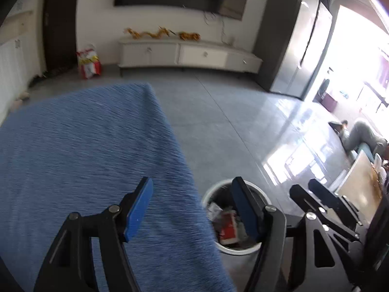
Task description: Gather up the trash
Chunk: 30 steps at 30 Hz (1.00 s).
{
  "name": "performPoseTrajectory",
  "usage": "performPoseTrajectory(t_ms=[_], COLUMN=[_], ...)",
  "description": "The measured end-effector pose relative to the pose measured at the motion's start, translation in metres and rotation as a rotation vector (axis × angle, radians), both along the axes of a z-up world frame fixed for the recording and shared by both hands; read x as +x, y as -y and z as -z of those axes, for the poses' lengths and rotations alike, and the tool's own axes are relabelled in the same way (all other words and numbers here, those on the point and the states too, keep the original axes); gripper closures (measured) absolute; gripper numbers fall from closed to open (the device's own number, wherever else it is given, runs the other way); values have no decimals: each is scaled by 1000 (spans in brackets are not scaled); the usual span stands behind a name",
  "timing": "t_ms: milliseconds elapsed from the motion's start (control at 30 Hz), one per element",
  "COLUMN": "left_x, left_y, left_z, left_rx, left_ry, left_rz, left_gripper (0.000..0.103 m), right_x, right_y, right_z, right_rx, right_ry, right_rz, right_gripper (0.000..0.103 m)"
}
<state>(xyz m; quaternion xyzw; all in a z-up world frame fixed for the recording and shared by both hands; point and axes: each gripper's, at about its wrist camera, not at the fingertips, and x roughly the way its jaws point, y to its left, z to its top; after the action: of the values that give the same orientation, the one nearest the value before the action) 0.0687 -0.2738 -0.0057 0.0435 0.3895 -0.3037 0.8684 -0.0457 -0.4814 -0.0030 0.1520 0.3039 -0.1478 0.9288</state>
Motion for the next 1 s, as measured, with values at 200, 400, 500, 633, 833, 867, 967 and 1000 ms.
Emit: performPoseTrajectory(t_ms=[200,400,500,633,833,867,967,1000], left_x=[-3,-10,-14,-20,-30,-33,-43,-46], left_y=[-66,-140,-173,-205,-236,-240,-248,-250], left_z=[-20,-46,-60,-70,-74,-75,-80,-81], left_rx=[41,38,25,27,30,34,39,37], left_ry=[87,204,261,322,359,369,394,401], left_rz=[-115,-275,-355,-437,-494,-502,-517,-519], left_gripper=[36,36,34,29,28,27,23,22], right_x=[8,12,9,7,10,10,8,6], right_y=[-49,-90,-107,-131,-159,-163,-173,-176], right_z=[-29,-55,-69,-84,-86,-86,-86,-87], right_rx=[-61,-120,-150,-182,-214,-222,-246,-260], right_ry=[46,104,143,180,170,167,166,168], right_rz=[-86,-128,-129,-135,-168,-173,-187,-189], right_gripper=[31,14,5,0,0,0,0,0])
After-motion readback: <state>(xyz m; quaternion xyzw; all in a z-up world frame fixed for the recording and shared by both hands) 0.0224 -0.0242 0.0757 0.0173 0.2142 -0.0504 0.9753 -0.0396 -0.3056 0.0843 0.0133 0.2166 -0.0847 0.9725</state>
